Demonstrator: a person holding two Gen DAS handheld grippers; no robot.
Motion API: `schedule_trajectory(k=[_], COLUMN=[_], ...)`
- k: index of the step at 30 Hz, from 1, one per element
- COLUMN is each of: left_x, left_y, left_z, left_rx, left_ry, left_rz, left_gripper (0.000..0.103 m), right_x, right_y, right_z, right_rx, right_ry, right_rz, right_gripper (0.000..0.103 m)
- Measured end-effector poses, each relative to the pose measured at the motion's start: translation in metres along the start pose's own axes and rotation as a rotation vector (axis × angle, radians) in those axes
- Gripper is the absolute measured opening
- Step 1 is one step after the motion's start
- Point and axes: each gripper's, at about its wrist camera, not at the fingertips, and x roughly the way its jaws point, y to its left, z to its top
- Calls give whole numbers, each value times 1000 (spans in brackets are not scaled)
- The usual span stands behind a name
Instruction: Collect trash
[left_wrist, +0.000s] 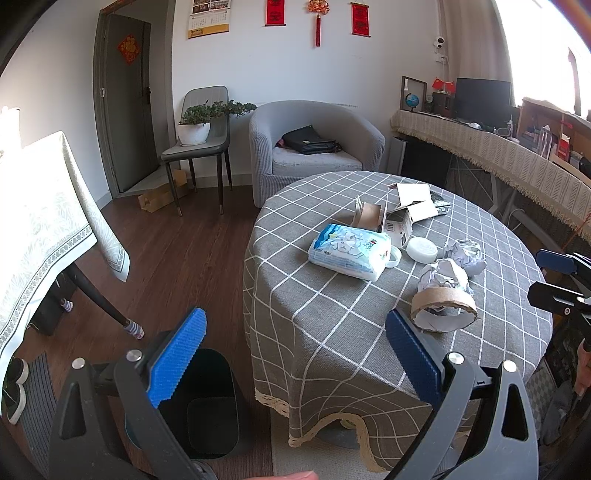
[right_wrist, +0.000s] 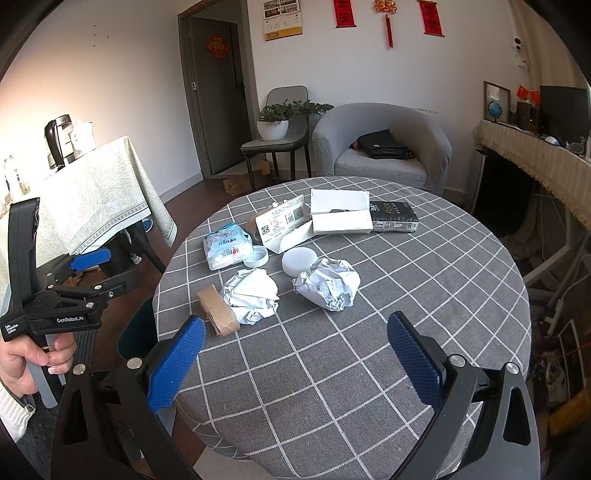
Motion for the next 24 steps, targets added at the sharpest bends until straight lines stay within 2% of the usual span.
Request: schedule_trajectory(k=[24], left_x=[0], left_y=[1], left_z=[0], left_rx=[-2], left_ry=[1], left_rz=[-2], left_gripper=[100], right_x=[2], right_y=[0], right_z=[-1], right_rx=[1], right_ry=[3], right_rz=[3], right_gripper=[100])
